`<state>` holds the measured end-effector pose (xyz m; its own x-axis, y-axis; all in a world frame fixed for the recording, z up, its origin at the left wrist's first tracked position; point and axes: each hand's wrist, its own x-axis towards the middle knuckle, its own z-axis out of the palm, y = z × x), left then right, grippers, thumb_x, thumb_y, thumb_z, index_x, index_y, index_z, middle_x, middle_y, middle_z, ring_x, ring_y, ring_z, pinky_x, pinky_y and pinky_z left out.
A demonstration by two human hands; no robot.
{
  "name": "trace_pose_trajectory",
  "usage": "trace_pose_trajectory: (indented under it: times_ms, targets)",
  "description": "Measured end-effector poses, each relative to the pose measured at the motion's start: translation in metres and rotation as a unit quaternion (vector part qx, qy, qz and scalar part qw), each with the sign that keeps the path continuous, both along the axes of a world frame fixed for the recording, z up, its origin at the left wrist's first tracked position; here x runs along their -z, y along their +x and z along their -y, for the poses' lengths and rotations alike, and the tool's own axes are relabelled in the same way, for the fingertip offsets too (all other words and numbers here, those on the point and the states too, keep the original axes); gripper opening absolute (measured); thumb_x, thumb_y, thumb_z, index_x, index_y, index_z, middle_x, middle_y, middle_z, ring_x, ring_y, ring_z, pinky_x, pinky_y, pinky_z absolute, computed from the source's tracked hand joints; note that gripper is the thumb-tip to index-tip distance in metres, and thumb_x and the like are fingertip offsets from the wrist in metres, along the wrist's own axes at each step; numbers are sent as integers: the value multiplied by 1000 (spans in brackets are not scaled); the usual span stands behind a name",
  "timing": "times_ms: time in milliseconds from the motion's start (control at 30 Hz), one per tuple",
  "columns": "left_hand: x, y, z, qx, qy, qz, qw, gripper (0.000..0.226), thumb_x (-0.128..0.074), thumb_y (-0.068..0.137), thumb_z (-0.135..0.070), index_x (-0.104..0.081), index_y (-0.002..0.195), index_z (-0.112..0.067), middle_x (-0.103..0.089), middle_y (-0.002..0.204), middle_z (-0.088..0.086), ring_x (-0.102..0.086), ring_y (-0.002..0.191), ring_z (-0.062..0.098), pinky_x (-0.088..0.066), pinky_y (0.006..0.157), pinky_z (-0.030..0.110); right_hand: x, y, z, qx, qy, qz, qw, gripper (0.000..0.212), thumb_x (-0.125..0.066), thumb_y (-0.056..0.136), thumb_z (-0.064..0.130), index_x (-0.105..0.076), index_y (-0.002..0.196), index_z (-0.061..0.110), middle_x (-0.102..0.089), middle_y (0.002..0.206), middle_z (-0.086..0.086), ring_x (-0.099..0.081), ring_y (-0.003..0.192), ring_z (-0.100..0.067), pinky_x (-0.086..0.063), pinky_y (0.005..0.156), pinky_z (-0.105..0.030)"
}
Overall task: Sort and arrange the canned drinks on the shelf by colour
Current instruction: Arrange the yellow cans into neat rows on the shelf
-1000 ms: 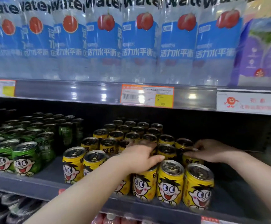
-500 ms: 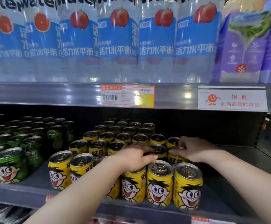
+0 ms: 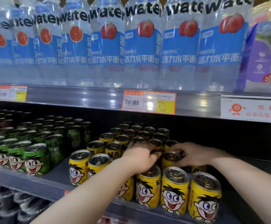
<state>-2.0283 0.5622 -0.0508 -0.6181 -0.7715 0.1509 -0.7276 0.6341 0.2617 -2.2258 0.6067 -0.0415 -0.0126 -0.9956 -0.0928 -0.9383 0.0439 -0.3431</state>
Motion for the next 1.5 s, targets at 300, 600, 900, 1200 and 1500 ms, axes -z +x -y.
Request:
trace_pose_trajectory:
  times_ms: [300, 600, 900, 1200, 1500]
  targets:
    - [14, 25, 10, -18, 41, 124, 991, 69, -20, 87, -69, -5, 147, -39, -2, 159, -1, 4, 146, 26, -4, 117, 47, -12, -17, 13, 55, -65, 42, 995, 37, -57, 87, 44, -54, 119, 26, -54, 116, 6, -51, 103, -12, -42, 91, -27]
    - [14, 25, 8, -17, 34, 126, 991, 68, -19, 89, -67, -6, 148, -37, -2, 159, -1, 4, 145, 27, -6, 115, 47, 8, -11, 48, 41, -27, 46, 998, 45, -63, 86, 33, -48, 128, 26, -51, 124, 1, -50, 107, -13, -42, 91, -26]
    - [12, 23, 6, -20, 39, 128, 991, 67, -20, 89, -67, -7, 147, -37, -2, 159, -1, 2, 146, 27, -7, 116, 46, 6, -30, 53, 13, -8, 0, 1000, 51, -64, 86, 31, -46, 133, 27, -44, 139, -1, -44, 124, -18, -37, 103, -31]
    - [13, 23, 7, -19, 40, 128, 991, 66, -20, 89, -66, -6, 147, -37, -1, 159, -2, 3, 146, 26, -7, 115, 47, -7, -67, 27, 89, 37, 4, 995, 61, -63, 85, 38, -39, 137, 18, -40, 143, -5, -41, 129, -21, -36, 104, -31]
    - [13, 25, 7, -22, 38, 126, 991, 66, -20, 89, -66, -8, 147, -37, -2, 159, -2, 2, 146, 27, -8, 115, 48, 3, -70, 30, 96, 54, 60, 992, 62, -66, 83, 34, -40, 137, 19, -44, 139, -5, -45, 124, -21, -41, 103, -34]
